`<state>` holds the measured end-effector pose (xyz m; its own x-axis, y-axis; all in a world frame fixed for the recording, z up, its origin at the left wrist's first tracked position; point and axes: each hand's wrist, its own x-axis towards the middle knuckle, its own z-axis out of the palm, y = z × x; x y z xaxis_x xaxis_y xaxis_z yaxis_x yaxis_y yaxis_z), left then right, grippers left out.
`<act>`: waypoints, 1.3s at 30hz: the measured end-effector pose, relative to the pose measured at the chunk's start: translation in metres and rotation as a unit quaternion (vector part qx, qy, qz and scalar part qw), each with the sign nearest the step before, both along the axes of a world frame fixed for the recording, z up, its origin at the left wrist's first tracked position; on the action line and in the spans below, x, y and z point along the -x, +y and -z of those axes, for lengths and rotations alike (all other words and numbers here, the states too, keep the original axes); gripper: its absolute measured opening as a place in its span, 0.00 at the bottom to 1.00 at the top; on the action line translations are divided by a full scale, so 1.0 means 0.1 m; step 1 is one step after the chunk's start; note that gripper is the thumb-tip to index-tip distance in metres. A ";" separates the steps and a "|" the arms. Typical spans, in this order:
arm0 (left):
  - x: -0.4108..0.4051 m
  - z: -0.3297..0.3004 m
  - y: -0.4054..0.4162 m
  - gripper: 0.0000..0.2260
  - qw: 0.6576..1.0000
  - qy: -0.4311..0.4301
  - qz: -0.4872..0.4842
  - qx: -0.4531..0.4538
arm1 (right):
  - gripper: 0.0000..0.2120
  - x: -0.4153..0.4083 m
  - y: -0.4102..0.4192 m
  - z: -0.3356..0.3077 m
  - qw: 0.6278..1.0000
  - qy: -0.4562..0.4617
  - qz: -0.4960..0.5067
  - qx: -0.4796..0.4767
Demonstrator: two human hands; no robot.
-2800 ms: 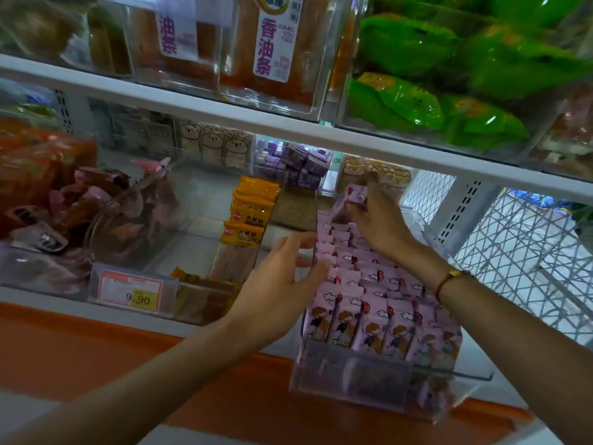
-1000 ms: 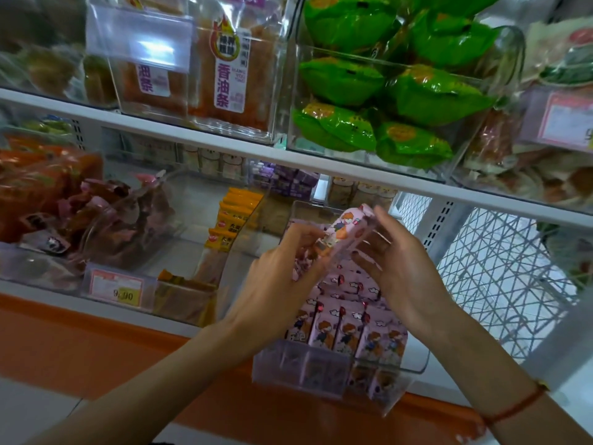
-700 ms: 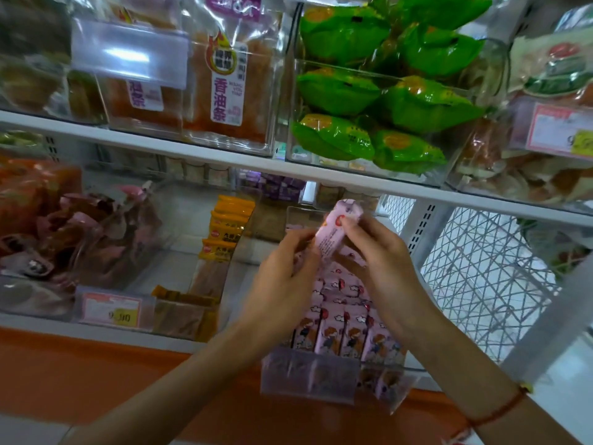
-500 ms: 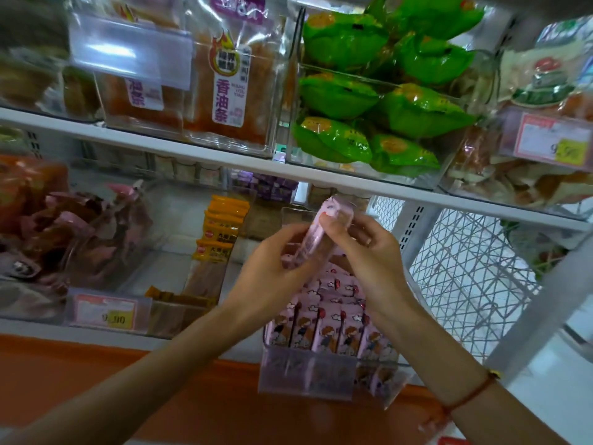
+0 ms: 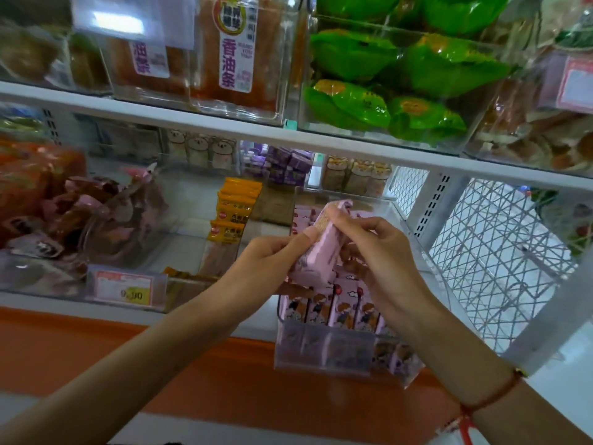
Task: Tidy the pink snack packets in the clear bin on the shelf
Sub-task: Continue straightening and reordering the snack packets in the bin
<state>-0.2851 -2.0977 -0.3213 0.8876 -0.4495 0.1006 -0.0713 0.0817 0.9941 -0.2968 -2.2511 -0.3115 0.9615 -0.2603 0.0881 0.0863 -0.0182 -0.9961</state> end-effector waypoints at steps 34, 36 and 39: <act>0.09 0.15 0.12 0.20 0.909 -0.331 -0.122 -0.223 | 0.21 0.19 -0.15 0.16 0.987 -0.112 -0.110 0.040; 0.08 0.16 0.17 0.19 0.920 -0.314 -0.142 -0.185 | 0.31 0.22 -0.14 0.17 0.986 -0.091 -0.127 0.054; 0.06 0.18 0.21 0.20 0.924 -0.309 -0.159 -0.158 | 0.34 0.26 -0.11 0.13 0.983 -0.100 -0.099 0.116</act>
<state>-0.2909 -2.0765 -0.3389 0.7972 -0.2696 0.5402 -0.6035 -0.3292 0.7262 -0.3225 -2.2625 -0.3245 0.9486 -0.0205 0.3159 0.3052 -0.2058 -0.9298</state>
